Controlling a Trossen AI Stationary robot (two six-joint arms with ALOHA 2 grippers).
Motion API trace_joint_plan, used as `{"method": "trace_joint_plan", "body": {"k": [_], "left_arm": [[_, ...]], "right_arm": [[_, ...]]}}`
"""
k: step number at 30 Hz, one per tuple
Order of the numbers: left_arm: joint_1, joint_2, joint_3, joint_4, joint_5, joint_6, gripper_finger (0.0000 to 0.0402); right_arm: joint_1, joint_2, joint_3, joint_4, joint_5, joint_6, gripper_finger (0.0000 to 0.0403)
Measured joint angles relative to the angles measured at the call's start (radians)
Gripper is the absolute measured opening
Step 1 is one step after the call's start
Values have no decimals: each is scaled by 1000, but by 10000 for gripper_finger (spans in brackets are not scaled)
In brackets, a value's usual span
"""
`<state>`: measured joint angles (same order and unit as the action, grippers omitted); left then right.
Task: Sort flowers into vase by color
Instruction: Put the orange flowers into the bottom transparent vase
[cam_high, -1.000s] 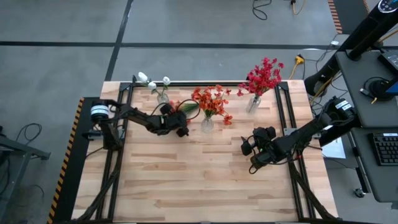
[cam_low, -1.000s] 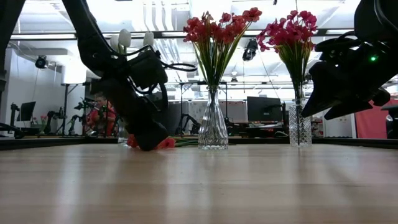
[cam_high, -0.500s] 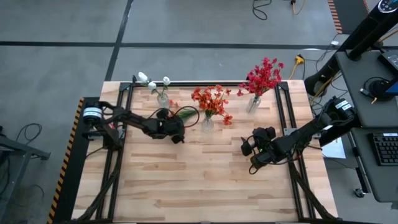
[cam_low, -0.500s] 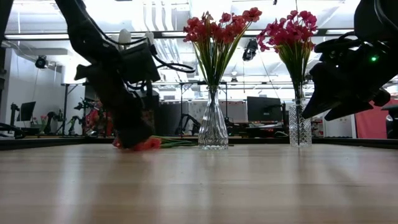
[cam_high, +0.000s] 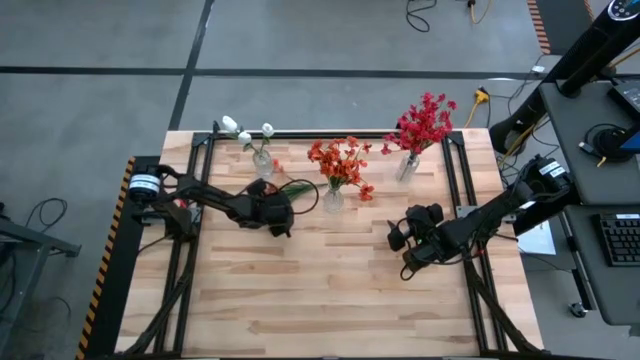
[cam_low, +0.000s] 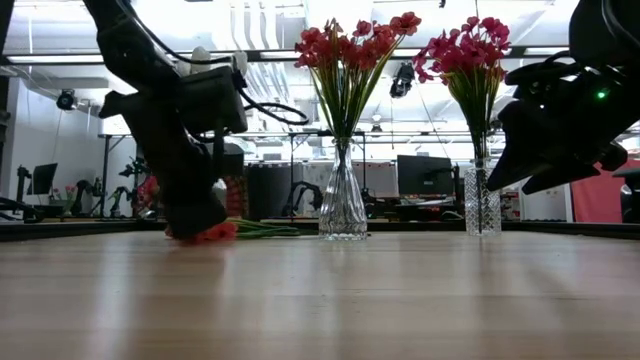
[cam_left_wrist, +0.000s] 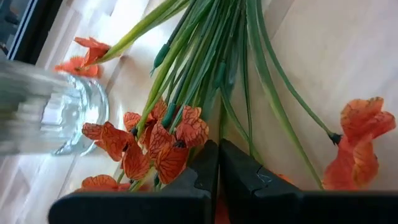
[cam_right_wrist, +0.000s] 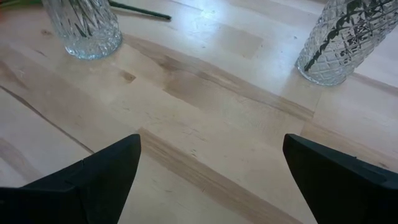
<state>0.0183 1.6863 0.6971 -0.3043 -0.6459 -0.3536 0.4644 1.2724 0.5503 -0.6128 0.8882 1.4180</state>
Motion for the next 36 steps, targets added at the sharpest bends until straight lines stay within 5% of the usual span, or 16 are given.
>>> {"method": "trace_joint_plan", "body": {"k": [8, 19, 26, 30, 36], "left_arm": [[-47, -73, -2, -144, 9, -38, 1], [-175, -290, -2, -160, 42, 28, 1], [-265, -434, -2, -187, 31, 46, 1], [-281, -456, -11, -75, -61, 102, 1], [-251, -389, -127, 309, -161, 298, 1]], "right_arm": [[0, 0, 0, 86, -24, -184, 386], [-17, 0, 0, 533, -136, -731, 386], [-20, 0, 4, 749, -145, -908, 386], [-20, 0, 36, 746, -127, -925, 386], [-18, 0, 60, 746, -119, -922, 386]]}}
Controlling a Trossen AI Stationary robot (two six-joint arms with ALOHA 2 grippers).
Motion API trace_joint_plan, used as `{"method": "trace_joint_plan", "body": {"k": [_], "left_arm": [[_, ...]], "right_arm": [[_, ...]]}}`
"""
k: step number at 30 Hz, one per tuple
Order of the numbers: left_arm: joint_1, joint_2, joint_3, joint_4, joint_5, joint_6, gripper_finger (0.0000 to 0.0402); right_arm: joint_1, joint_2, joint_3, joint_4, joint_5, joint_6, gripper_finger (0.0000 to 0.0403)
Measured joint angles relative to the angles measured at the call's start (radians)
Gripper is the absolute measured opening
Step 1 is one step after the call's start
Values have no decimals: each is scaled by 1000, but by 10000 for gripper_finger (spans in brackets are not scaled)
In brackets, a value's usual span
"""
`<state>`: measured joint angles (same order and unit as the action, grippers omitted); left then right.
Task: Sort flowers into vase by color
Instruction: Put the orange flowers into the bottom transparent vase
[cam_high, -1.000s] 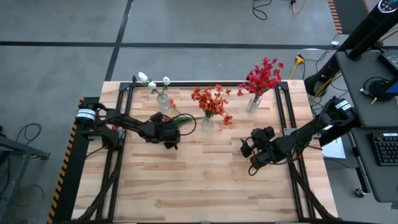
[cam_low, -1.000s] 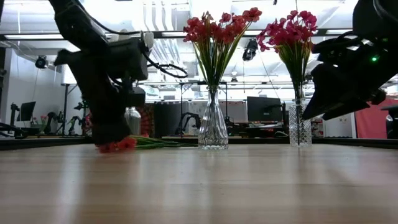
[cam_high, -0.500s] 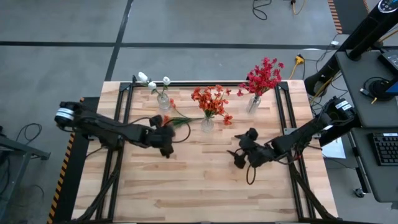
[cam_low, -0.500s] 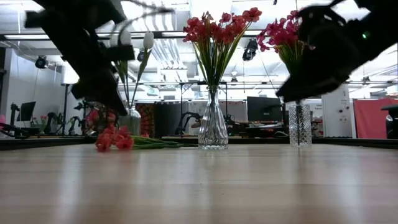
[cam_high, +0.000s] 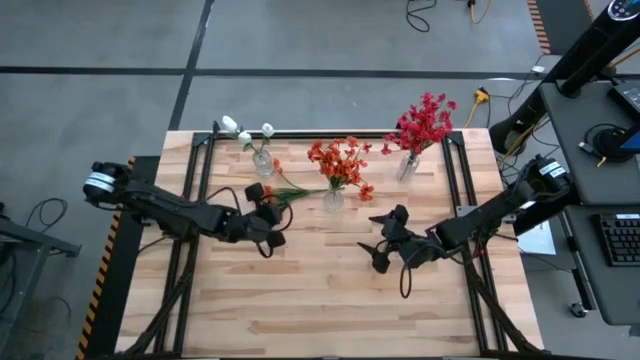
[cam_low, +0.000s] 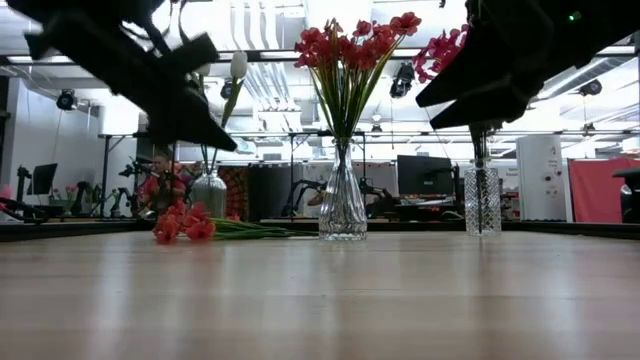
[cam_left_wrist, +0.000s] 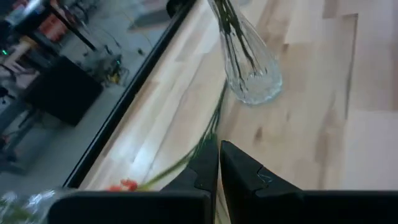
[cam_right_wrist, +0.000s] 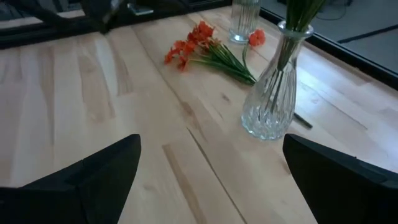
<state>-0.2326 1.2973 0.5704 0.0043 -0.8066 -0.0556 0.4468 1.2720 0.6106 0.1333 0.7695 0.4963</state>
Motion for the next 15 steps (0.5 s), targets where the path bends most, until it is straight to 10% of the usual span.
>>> {"method": "trace_joint_plan", "body": {"k": [15], "left_arm": [[192, 310, -85, 496, 13, 91, 0]], "right_arm": [[7, 1, 0, -2, 44, 84, 386]]}}
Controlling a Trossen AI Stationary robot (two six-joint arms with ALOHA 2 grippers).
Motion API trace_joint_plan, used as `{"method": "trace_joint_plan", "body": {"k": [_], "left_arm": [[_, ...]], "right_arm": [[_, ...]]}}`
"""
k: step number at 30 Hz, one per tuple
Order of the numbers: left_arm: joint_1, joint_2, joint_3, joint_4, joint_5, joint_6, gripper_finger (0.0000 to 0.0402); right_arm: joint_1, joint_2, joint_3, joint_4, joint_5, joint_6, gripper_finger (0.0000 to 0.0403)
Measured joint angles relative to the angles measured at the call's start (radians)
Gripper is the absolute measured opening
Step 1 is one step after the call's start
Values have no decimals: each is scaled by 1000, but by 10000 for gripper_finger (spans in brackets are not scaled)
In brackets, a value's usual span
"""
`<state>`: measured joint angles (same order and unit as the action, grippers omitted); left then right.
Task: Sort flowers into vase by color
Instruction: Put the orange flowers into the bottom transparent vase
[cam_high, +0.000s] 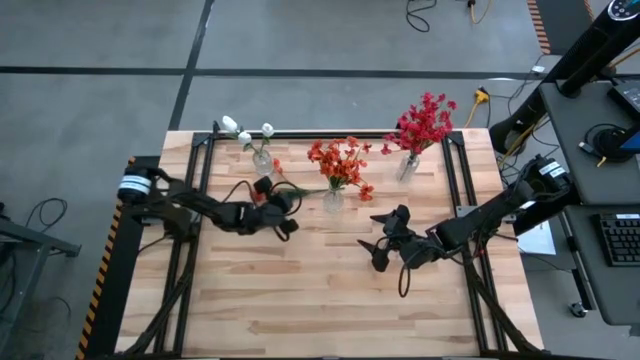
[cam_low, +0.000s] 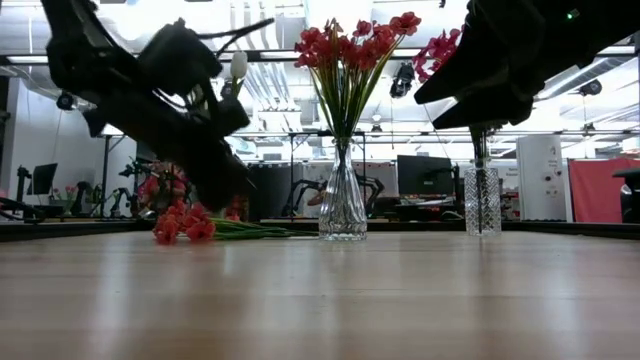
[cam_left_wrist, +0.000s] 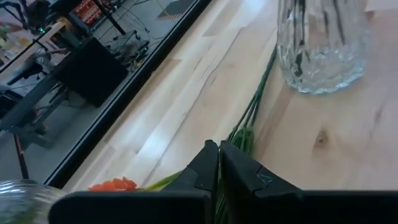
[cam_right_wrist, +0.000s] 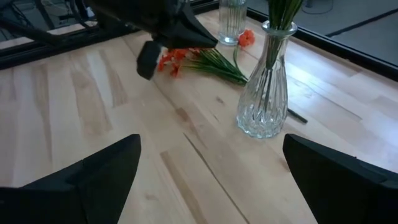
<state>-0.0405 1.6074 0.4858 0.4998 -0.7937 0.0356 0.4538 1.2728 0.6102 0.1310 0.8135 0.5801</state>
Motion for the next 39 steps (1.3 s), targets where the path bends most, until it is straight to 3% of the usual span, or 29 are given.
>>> {"method": "trace_joint_plan", "body": {"k": [14, 21, 39], "left_arm": [[97, 181, 90, 70, 79, 17, 0], [135, 183, 88, 84, 181, 4, 0], [144, 189, 74, 59, 186, 2, 0]], "right_arm": [[0, 0, -1, -8, 2, 7, 385], [0, 0, -2, -15, 8, 7, 385], [0, 1, -2, -21, 10, 15, 385]]}}
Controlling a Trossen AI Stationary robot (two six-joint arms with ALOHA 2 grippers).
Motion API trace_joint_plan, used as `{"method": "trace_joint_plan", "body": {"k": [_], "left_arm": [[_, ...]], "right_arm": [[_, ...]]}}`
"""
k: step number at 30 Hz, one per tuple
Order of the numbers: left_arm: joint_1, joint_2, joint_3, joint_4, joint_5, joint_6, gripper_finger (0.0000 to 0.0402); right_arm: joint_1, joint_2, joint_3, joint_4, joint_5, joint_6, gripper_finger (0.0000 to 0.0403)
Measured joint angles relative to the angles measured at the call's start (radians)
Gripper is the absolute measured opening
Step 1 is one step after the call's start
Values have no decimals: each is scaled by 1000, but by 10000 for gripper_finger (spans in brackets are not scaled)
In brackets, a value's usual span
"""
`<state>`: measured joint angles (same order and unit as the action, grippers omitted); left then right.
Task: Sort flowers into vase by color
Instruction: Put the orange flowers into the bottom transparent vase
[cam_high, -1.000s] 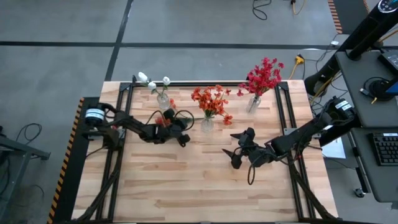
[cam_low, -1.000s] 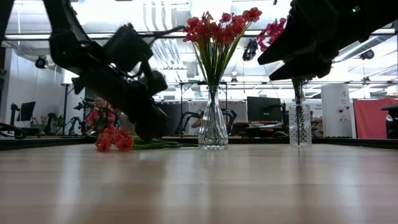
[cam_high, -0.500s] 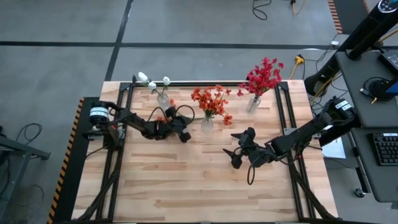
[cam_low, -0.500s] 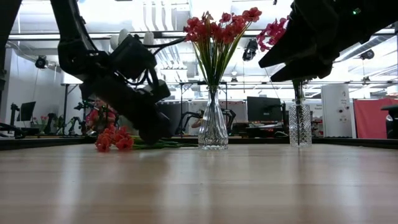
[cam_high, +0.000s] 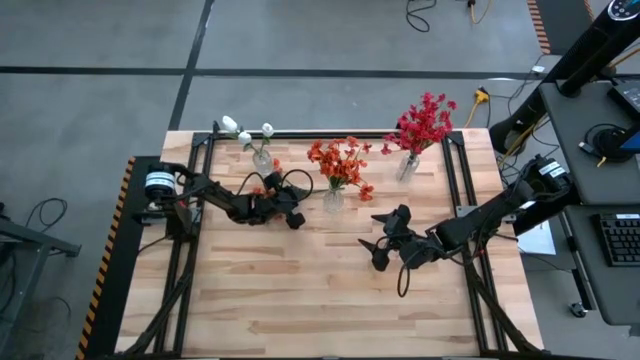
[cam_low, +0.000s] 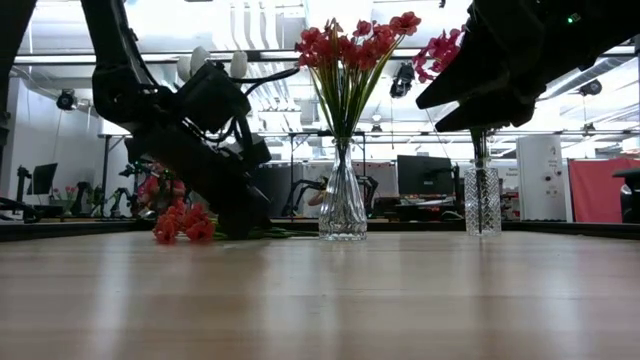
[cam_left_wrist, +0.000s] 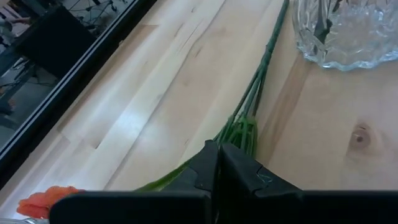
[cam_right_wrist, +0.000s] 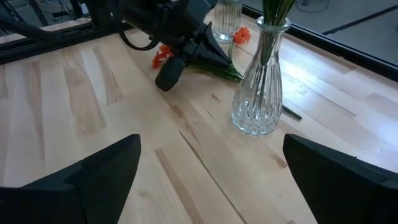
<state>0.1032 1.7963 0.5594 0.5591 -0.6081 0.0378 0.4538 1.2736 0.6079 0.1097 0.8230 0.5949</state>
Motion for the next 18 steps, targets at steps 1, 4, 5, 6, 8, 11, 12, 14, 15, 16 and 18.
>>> {"method": "trace_joint_plan", "body": {"k": [1, 4, 5, 6, 8, 11, 12, 14, 15, 16, 18], "left_arm": [[0, 5, 0, 2, 0, -2, 0], [0, 23, 0, 6, 0, -11, 0], [0, 28, 0, 8, 1, -16, 0], [0, 29, 0, 8, 7, -25, 0], [0, 31, 0, 8, 23, -35, 0], [0, 29, -1, 5, 26, -39, 0], [0, 26, -2, 4, 28, -40, 0], [-1, 22, -4, -11, 31, -47, 0], [-2, 20, -4, -26, 31, -54, 0], [-2, 17, -3, -41, 31, -60, 0], [-4, 15, -3, -68, 29, -71, 0]], "right_arm": [[0, 0, 0, 0, 0, 0, 385], [0, 0, 0, 0, 0, 0, 385], [0, 0, 0, 0, 0, 0, 385], [0, 0, 0, 0, 0, 0, 385], [0, 0, 0, 0, 0, 0, 385], [0, 0, 0, 0, 0, 0, 385], [0, 0, 0, 0, 0, 0, 385], [0, 0, 0, 0, 0, 6, 385], [0, 0, 0, 0, 0, 10, 385], [0, 0, 0, 0, 0, 11, 385], [1, 0, 0, -1, -1, 11, 385]]}}
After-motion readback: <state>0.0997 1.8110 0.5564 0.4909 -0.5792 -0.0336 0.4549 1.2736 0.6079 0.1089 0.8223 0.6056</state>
